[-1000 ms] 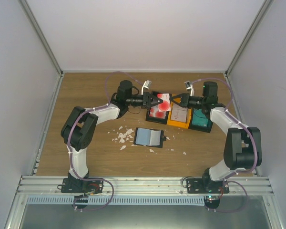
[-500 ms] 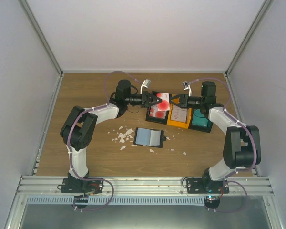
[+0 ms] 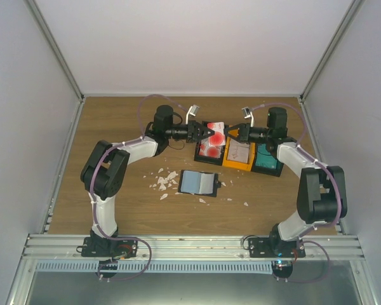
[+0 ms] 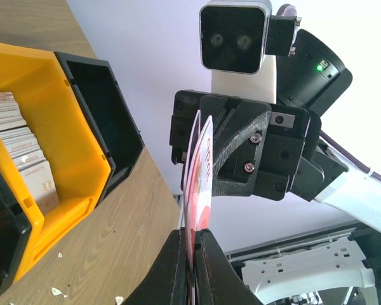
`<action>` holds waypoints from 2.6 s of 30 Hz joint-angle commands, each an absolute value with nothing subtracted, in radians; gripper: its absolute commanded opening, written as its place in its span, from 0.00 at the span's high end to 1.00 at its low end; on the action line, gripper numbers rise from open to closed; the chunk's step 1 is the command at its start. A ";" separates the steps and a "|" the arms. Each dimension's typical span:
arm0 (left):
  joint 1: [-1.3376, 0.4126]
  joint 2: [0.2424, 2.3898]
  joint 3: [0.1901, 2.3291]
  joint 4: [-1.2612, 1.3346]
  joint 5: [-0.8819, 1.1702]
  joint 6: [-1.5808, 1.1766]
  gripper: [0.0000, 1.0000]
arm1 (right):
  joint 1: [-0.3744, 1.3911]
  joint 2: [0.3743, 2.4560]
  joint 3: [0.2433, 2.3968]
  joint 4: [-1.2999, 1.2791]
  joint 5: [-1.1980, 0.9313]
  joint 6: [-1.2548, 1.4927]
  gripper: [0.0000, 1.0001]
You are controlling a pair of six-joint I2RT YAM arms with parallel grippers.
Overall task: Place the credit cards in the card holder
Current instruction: Pick up the credit card from the storage box, then place the credit card in the storage box, then insert the credit card into the card holder.
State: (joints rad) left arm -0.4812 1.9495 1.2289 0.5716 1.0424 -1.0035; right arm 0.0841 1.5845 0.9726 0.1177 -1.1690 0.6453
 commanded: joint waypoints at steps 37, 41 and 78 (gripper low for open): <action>-0.485 2.111 1.510 -0.080 0.631 -0.628 0.60 | 0.073 1.630 1.110 -0.157 -0.786 0.452 1.00; -0.500 2.049 1.486 -0.137 0.549 -0.594 0.52 | 0.092 1.596 1.076 -0.175 -0.769 0.440 1.00; -0.676 1.269 0.650 -0.052 0.193 -0.690 0.37 | 0.441 1.215 0.618 -0.078 -0.553 0.725 1.00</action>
State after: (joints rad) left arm -0.6735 1.2831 0.6865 -0.0696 0.2245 -0.7105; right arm 0.4259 1.2484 0.6502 -0.1047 -0.6193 0.6491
